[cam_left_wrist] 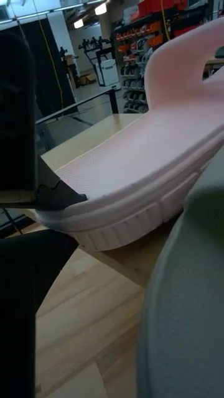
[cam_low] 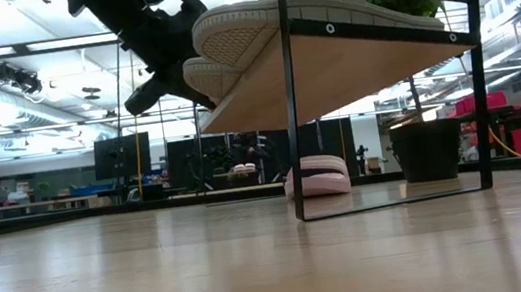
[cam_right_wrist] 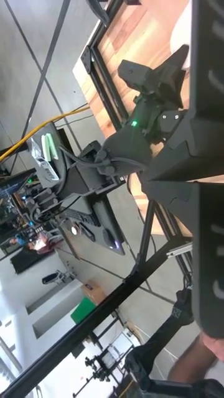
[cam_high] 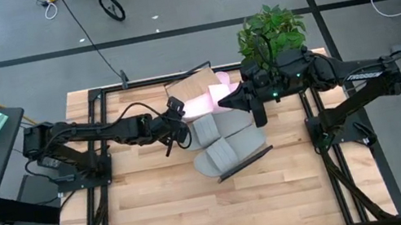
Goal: Pick and place slides into the shelf
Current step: Put the top pink slipper on the shelf
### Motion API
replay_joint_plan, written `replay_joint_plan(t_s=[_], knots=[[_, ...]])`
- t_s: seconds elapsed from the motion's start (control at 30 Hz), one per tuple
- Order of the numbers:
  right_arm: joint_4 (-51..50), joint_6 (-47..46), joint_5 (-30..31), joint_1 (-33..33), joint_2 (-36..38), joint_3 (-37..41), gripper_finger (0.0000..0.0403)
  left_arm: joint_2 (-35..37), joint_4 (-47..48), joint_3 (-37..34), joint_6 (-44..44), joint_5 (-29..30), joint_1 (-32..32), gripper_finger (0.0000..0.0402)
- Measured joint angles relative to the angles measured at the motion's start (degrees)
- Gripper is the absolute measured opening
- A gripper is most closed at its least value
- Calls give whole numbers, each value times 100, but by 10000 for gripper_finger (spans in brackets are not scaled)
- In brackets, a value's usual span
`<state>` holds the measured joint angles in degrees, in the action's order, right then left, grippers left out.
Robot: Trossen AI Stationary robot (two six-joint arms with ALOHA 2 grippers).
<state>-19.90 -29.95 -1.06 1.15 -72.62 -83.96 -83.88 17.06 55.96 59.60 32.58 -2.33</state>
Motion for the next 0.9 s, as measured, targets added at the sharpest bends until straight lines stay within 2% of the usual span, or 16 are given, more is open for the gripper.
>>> replay_joint_plan(t_s=[0.13,0.4,0.57,0.9], knots=[[19,4,-20,15,0,0,6,0,-8,0,-41,47,0,47],[22,12,-18,17,0,0,8,-2,28,-4,-157,334,4,102],[22,13,-55,17,0,0,8,-2,38,-11,-169,534,4,121],[20,17,-57,17,0,0,9,62,92,-15,-175,671,35,115]])
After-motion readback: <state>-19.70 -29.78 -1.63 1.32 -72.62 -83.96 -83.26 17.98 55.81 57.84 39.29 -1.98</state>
